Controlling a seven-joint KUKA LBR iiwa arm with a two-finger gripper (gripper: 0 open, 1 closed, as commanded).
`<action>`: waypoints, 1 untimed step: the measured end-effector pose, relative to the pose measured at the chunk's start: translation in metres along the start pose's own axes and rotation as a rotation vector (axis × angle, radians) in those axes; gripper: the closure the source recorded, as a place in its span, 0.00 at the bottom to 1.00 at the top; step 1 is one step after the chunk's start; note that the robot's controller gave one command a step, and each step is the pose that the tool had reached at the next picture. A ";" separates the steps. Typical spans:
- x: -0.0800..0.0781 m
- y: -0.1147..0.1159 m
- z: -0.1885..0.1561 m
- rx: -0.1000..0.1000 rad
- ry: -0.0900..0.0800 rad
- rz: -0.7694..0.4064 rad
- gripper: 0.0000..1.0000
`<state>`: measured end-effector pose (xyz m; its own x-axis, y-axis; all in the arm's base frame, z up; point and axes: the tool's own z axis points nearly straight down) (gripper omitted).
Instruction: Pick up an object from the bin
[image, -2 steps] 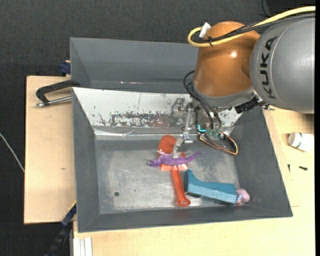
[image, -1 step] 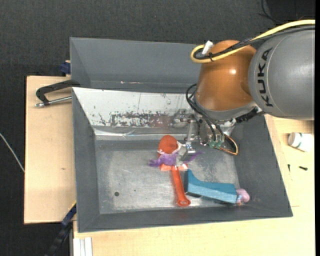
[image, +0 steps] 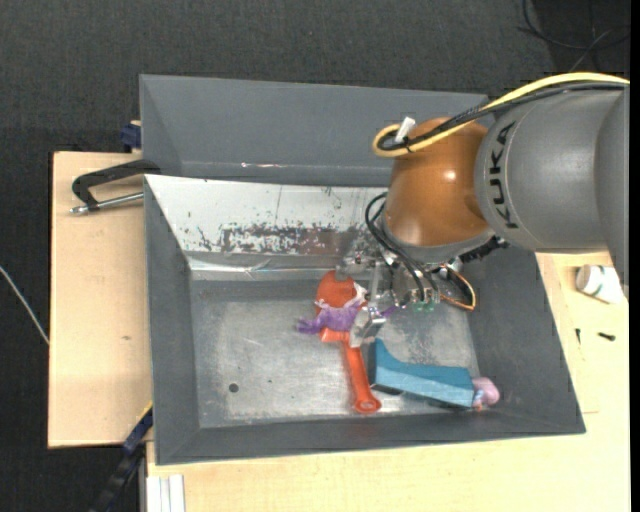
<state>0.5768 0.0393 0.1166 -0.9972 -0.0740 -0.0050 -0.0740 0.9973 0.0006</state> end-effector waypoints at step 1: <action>0.024 0.017 0.036 -0.005 -0.015 0.018 1.00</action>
Offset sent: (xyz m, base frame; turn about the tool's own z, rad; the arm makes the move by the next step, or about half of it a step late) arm 0.0000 0.0000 0.0000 0.0000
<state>0.5522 0.0543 0.0802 -0.9982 -0.0559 -0.0202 -0.0560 0.9984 0.0063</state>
